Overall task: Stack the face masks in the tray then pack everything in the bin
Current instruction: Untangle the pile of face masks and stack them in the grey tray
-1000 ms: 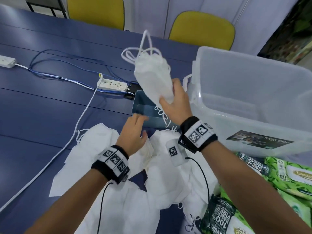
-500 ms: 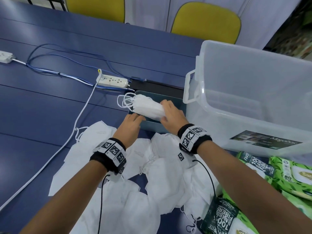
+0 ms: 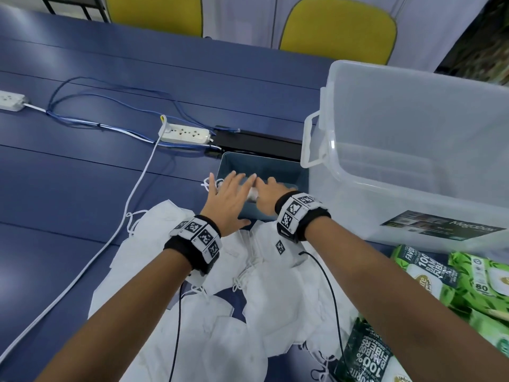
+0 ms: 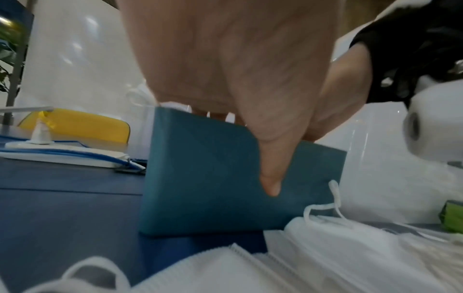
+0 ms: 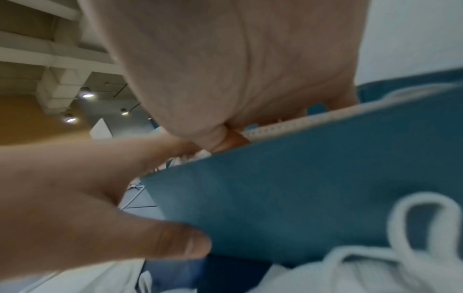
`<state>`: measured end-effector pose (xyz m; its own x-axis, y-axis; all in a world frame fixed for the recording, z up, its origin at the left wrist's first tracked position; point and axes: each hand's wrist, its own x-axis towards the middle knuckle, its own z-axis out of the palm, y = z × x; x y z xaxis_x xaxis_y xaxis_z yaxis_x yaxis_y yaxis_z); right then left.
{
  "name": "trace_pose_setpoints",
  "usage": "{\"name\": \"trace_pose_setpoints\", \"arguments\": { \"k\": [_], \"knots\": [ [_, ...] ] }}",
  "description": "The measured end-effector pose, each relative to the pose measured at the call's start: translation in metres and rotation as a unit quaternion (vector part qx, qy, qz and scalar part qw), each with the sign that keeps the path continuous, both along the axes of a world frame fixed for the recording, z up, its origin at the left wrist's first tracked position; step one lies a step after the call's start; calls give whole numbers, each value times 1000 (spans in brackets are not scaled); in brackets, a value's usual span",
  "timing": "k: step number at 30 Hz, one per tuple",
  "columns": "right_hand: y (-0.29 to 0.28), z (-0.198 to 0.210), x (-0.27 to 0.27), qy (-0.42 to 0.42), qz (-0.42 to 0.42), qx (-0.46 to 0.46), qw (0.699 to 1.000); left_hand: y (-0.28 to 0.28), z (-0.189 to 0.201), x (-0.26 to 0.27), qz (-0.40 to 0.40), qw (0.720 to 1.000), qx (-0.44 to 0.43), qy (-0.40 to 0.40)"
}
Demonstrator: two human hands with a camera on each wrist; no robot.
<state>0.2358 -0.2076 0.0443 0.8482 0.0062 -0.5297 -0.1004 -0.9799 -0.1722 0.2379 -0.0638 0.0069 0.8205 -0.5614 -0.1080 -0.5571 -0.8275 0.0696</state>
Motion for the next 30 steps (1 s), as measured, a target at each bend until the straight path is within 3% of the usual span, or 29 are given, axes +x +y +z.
{"name": "trace_pose_setpoints", "arguments": {
  "k": [3, 8, 11, 15, 18, 20, 23, 25, 30],
  "knots": [
    [-8, -14, -8, 0, -25, 38, 999, -6, -13, 2, -10, 998, 60, -14],
    [-25, -26, -18, 16, -35, 55, 998, -10, -10, 7, 5, 997, 70, -9],
    [-31, -21, -19, -37, -33, 107, 993, -11, -7, 6, 5, 998, 60, 0],
    [-45, -12, -30, -153, -68, 214, 962, 6, -2, 0, 25, 991, -128, 12],
    [-55, -8, -44, -198, -76, 245, 946, 27, 1, -7, 74, 955, -286, 9],
    [-57, -7, -57, -248, -74, 272, 927, 40, 4, -16, 94, 939, -331, 8],
    [-57, -12, -85, -317, -89, 324, 887, 62, 7, -38, 87, 943, -320, 37],
    [-58, -19, -109, -316, -107, 341, 879, 77, 4, -59, 56, 950, -296, 85],
    [-60, -40, -166, -191, -132, 282, 931, 102, -14, -131, -70, 962, -123, 235]
  ]
}}
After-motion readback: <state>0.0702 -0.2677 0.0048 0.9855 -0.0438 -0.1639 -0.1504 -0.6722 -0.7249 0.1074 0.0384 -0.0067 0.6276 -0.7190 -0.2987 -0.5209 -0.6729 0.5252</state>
